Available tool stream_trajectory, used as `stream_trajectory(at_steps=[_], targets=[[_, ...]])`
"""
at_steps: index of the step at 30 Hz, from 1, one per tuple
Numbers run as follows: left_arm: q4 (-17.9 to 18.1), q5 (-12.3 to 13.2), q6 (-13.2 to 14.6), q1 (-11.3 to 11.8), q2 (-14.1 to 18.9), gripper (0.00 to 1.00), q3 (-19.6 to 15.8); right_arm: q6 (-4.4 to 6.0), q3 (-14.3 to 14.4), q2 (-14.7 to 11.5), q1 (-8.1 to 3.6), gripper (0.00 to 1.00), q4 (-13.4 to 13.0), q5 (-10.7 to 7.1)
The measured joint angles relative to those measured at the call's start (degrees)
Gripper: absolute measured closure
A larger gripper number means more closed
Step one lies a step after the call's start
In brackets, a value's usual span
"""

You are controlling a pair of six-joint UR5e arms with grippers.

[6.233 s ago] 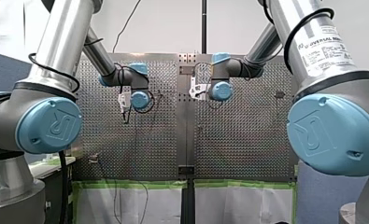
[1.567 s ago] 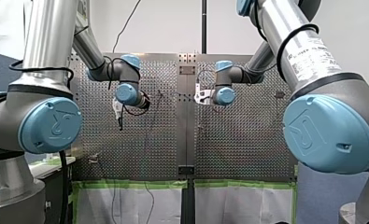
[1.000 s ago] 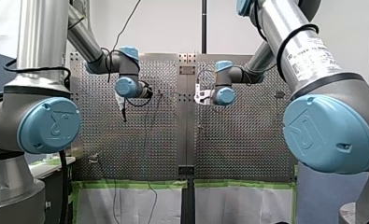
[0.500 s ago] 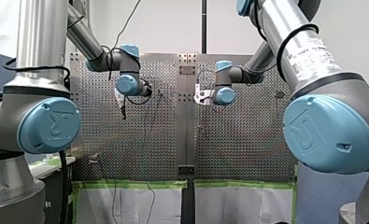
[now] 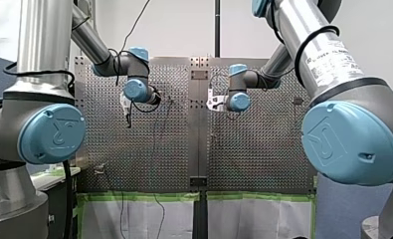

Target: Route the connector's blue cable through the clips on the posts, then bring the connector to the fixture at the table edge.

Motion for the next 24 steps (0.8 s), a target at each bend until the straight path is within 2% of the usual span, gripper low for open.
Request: stream_trajectory(at_steps=[9,15,20,24], targets=[[-0.15,-0.14,0.12,-0.04,0.0,0.0,-0.18,0.0,0.0,0.01,0.23,1.0,0.32,0.0],[0.0,-0.07,1.24,-0.11,0.0,0.0,-0.17,-0.14,0.0,0.02,0.27,1.0,0.22,0.0],[0.66,1.49,3.06,-0.53,0.0,0.0,-0.18,-0.18,-0.02,0.01,0.36,1.0,0.32,0.0],[1.49,3.31,2.69,-0.81,0.0,0.0,-0.17,-0.18,-0.01,0.01,0.37,1.0,0.27,0.0]])
